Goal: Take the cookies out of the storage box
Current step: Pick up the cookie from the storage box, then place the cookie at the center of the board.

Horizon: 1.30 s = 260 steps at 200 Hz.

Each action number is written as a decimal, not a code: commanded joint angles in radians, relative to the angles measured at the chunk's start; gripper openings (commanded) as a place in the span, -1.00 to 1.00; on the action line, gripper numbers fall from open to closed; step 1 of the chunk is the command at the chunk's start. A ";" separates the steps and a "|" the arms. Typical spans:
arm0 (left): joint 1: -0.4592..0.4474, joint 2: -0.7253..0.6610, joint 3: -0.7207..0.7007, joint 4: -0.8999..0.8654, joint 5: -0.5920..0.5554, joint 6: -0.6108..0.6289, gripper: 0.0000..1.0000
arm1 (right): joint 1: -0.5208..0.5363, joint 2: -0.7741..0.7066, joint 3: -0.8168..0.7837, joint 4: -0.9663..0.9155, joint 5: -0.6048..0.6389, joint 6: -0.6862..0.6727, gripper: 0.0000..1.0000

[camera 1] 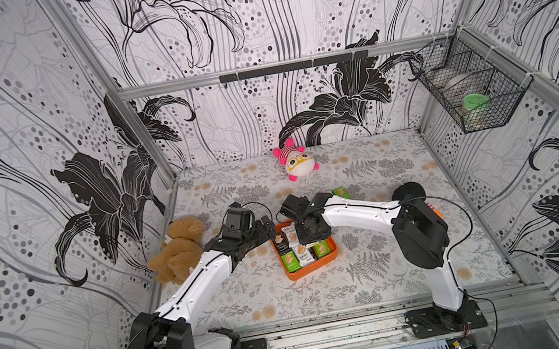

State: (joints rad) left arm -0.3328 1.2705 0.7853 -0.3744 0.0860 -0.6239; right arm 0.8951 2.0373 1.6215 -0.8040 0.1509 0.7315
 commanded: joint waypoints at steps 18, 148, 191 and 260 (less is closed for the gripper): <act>0.005 0.023 0.036 0.017 -0.009 0.001 0.94 | -0.011 -0.073 0.029 0.009 0.008 -0.057 -0.14; -0.038 0.175 0.180 0.028 0.037 -0.034 0.94 | -0.445 -0.161 -0.057 0.098 -0.058 -0.347 -0.13; -0.052 0.240 0.246 0.022 0.028 -0.045 0.94 | -0.553 -0.064 0.000 0.089 -0.082 -0.447 -0.12; -0.053 0.308 0.333 0.028 0.000 -0.072 0.95 | -0.635 0.098 0.116 0.042 -0.110 -0.579 -0.10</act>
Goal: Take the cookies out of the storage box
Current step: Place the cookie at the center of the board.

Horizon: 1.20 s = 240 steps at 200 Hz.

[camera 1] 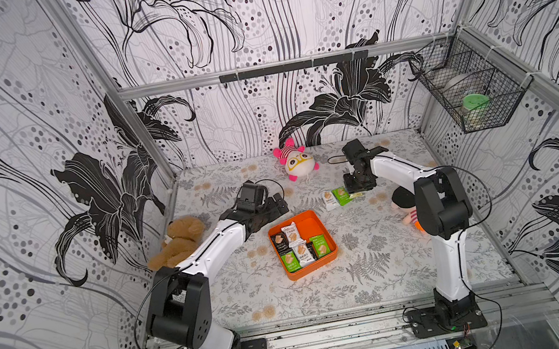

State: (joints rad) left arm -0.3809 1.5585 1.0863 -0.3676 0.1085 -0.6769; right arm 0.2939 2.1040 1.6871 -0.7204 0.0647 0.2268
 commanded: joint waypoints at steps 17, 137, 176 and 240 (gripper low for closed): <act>-0.006 0.032 0.039 0.025 -0.027 -0.024 0.94 | -0.046 0.060 0.070 -0.052 -0.030 -0.113 -0.10; -0.005 0.031 0.016 0.027 -0.035 -0.037 0.95 | -0.052 0.131 0.091 -0.058 -0.089 -0.178 -0.03; -0.005 0.003 -0.019 0.037 -0.038 -0.048 0.95 | -0.052 0.140 0.102 -0.044 -0.126 -0.162 0.06; -0.007 -0.072 -0.081 0.039 -0.050 -0.058 0.95 | -0.052 0.049 0.105 -0.070 -0.067 -0.113 0.29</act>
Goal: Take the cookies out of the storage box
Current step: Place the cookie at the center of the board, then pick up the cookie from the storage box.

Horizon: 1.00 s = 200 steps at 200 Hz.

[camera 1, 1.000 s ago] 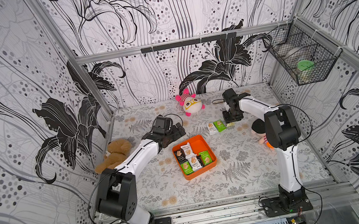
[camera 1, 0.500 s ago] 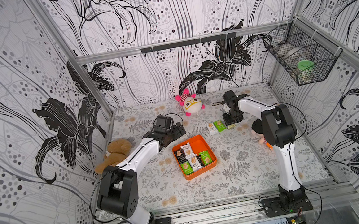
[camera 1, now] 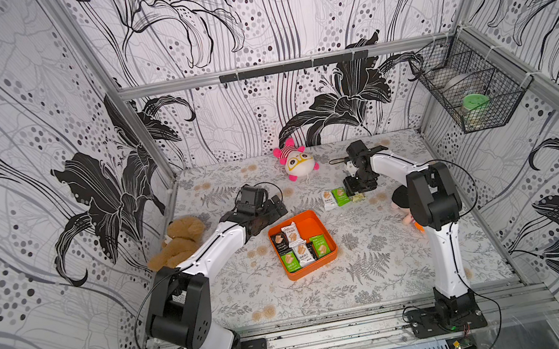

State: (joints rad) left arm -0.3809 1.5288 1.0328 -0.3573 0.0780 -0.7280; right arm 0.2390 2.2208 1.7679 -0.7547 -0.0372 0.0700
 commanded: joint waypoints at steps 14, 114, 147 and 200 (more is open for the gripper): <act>-0.007 -0.054 -0.043 0.027 -0.015 -0.004 0.95 | 0.006 -0.105 0.010 -0.050 0.036 0.077 0.28; -0.006 -0.105 -0.133 0.001 0.015 0.073 0.94 | 0.302 -0.420 -0.266 0.012 0.053 0.375 0.25; -0.004 -0.135 -0.186 0.031 0.009 0.063 0.95 | 0.441 -0.441 -0.276 -0.008 0.075 0.472 0.24; 0.032 -0.167 -0.250 0.047 0.035 0.074 0.95 | 0.583 -0.399 -0.276 -0.017 0.068 0.568 0.23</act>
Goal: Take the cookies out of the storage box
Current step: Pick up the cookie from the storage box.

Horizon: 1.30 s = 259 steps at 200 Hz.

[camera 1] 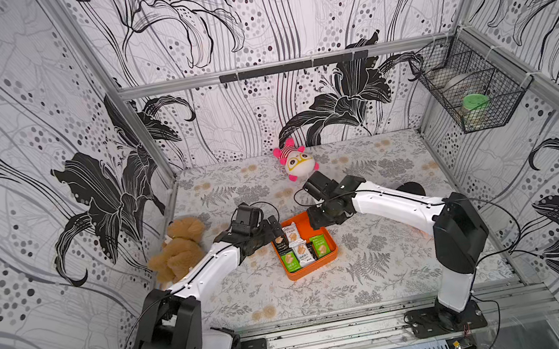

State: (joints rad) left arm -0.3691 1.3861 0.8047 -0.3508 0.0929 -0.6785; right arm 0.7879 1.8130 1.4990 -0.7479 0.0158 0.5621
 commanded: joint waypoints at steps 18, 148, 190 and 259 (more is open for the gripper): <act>0.037 -0.038 -0.031 0.036 0.022 0.037 0.94 | 0.065 0.043 0.013 -0.049 0.033 0.109 0.21; 0.055 -0.081 -0.024 -0.007 -0.022 0.123 0.95 | 0.105 0.223 0.080 -0.170 0.142 0.213 0.20; 0.061 -0.081 -0.019 -0.014 -0.024 0.134 0.94 | 0.105 0.260 0.097 -0.174 0.142 0.206 0.21; 0.069 -0.079 -0.013 -0.014 -0.022 0.137 0.95 | 0.105 0.285 0.112 -0.213 0.164 0.210 0.10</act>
State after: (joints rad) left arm -0.3069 1.3148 0.7788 -0.3607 0.0853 -0.5617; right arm 0.8890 2.0750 1.5894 -0.9031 0.1444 0.7670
